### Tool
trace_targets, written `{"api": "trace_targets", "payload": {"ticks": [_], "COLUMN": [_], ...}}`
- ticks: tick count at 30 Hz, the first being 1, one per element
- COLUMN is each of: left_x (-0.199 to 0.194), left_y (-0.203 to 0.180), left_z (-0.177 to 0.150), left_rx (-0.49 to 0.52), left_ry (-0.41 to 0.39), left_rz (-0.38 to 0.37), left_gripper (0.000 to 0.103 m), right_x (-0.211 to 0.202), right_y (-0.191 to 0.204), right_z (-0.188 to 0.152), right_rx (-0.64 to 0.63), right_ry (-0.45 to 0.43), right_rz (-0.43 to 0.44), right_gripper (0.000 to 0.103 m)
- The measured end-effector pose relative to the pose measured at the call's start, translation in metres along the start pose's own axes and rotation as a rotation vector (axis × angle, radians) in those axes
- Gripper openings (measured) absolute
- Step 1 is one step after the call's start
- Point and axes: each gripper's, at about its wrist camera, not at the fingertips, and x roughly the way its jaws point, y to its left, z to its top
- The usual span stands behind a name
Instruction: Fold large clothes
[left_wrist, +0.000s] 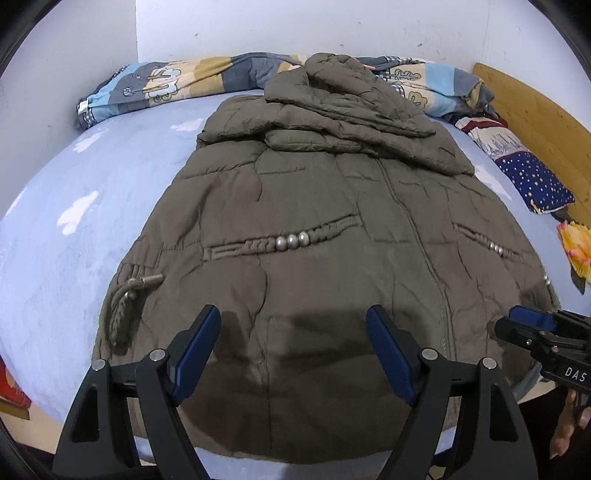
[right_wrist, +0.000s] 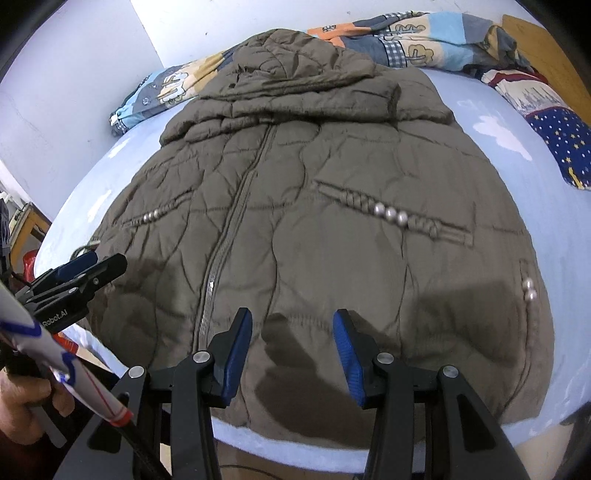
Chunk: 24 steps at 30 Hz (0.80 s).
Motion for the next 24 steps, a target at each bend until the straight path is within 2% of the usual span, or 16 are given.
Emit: {"api": "trace_targets", "payload": {"ticks": [7,13,21,24], "left_x": [0.014,0.025,0.032,0.029], "left_y": [0.001,-0.001,-0.003,-0.002], "left_z": [-0.014,-0.02,-0.027,-0.025], "left_rx": [0.015,0.038,0.079,0.079], "left_ry": [0.053,0.07,0.048,0.051], "left_rz": [0.011,0.019,0.029,0.019], "left_gripper": [0.08,0.081,0.083,0.083], "right_x": [0.007,0.016,0.022,0.024], "right_y": [0.006,0.008,0.011,0.013], "right_z": [-0.023,-0.026,-0.029,-0.03], "right_rx": [-0.042,-0.053,-0.082,-0.098], "right_ry": [0.015,0.026,0.023,0.03], "right_rz": [-0.038,-0.045,-0.057,-0.052], "right_gripper": [0.055,0.06,0.062,0.069]}}
